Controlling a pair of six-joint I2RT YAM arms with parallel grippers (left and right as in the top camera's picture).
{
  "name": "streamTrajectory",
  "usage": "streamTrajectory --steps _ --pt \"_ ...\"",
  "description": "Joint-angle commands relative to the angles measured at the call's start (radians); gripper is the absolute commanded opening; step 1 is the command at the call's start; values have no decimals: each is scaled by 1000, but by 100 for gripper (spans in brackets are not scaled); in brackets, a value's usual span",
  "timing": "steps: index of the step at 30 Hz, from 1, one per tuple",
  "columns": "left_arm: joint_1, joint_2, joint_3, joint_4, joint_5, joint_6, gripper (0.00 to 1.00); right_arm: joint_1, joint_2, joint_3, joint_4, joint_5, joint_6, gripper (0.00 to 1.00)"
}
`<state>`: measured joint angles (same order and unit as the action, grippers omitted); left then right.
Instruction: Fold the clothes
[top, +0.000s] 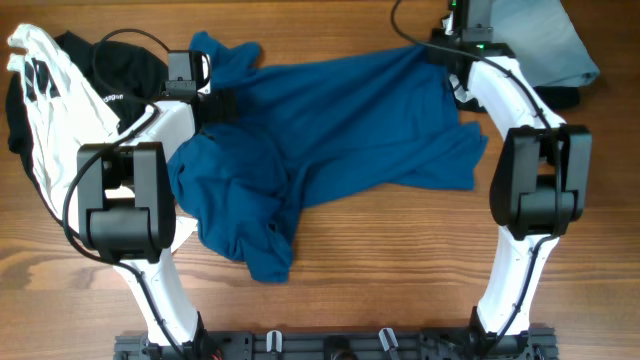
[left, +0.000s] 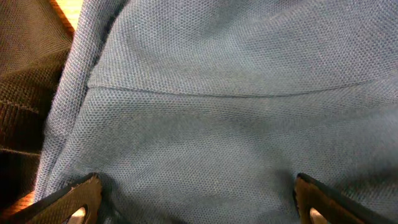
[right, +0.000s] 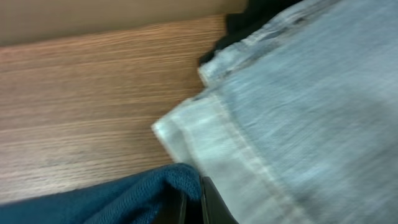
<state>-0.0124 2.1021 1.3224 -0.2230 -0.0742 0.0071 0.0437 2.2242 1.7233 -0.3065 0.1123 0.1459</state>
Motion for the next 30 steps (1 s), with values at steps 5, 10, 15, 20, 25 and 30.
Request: streamTrajectory --steps 5,10,15,20,25,30 --pt "0 -6 38 -26 -51 3 100 -12 -26 35 -41 -113 -13 100" --pt "15 -145 225 -259 -66 -12 100 -13 -233 80 -216 -209 -15 100" --pt "9 -347 387 -585 55 -72 100 -13 -527 80 -492 -248 -15 100" --pt "-26 -556 391 -892 137 -227 100 -13 -724 75 -837 -195 180 100" --pt "-113 -575 363 -1134 136 -392 100 -12 -774 30 -1058 -119 327 100" --pt "-200 -575 165 -1139 99 -570 96 -13 -775 -58 -1102 -111 333 100"
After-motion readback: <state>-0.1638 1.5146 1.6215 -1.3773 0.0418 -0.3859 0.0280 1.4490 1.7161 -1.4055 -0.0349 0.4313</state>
